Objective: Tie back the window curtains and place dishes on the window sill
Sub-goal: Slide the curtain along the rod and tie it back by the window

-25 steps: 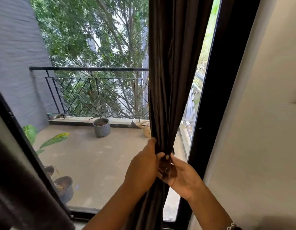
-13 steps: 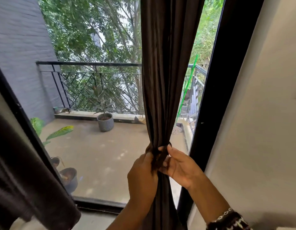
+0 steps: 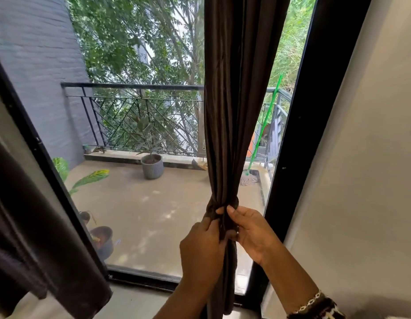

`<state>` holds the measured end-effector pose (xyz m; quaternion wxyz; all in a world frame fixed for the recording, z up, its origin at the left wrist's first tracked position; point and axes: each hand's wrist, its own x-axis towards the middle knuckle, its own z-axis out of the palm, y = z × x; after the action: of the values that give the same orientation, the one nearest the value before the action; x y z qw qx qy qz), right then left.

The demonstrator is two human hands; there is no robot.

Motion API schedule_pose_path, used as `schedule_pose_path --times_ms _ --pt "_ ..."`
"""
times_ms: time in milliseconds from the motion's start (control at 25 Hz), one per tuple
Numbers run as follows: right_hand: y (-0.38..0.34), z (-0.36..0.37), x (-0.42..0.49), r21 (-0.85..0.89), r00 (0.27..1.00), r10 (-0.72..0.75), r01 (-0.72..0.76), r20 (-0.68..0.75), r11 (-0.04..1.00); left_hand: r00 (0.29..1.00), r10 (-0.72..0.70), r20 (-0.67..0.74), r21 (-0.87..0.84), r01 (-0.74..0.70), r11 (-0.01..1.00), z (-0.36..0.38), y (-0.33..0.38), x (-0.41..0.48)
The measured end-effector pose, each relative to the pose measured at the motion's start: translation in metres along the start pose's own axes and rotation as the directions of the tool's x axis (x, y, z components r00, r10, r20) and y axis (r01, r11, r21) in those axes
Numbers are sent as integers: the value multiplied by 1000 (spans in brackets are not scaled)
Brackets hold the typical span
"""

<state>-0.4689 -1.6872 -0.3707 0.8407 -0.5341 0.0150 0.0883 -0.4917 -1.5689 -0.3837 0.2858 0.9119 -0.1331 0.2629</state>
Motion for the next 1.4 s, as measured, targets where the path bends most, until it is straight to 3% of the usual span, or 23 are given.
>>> schedule_pose_path --times_ms 120,320,600,680,760,800,840,920,960,1000,1040,1120,1240,1400 --pt "1 -2 -1 48 1000 -6 7 -23 999 997 -69 -35 -98 65 993 -10 1 2" --pt "6 -4 1 -55 999 -33 32 -16 998 991 50 125 -123 -35 992 -13 -1 27" --pt "15 -15 -11 46 998 -21 24 -65 999 936 253 243 -107 -233 966 -15 2 41" --pt "18 -15 -19 -28 991 -29 25 -129 999 941 241 238 -90 -226 970 -11 3 45" --pt "15 -16 -27 -249 978 -128 84 -166 965 953 225 202 -50 -219 974 -7 4 48" --pt "12 -16 -31 -424 963 -215 129 -163 897 958 224 177 -35 -221 975 -5 6 49" --pt "8 -17 -35 -627 936 -326 175 -133 759 963 222 154 -28 -220 975 -3 8 50" --pt "1 -17 -40 -934 819 -572 241 50 263 970 203 134 -36 -200 979 2 11 50" --pt "-3 -17 -40 -965 735 -654 260 178 30 972 194 136 -40 -190 981 4 12 51" --pt "-8 -18 -40 -951 656 -698 279 288 -130 970 195 146 -42 -190 981 5 12 52" --pt "-14 -18 -38 -930 584 -730 301 356 -212 966 204 158 -46 -199 979 6 12 52" --pt "-25 -20 -30 -907 482 -782 342 395 -247 955 228 189 -69 -219 973 6 10 52" --pt "-29 -20 -15 -906 387 -842 346 376 -245 950 233 207 -168 -200 965 7 8 46" --pt "-19 -20 0 -913 331 -913 398 239 -95 949 189 253 -389 -79 918 8 12 42"
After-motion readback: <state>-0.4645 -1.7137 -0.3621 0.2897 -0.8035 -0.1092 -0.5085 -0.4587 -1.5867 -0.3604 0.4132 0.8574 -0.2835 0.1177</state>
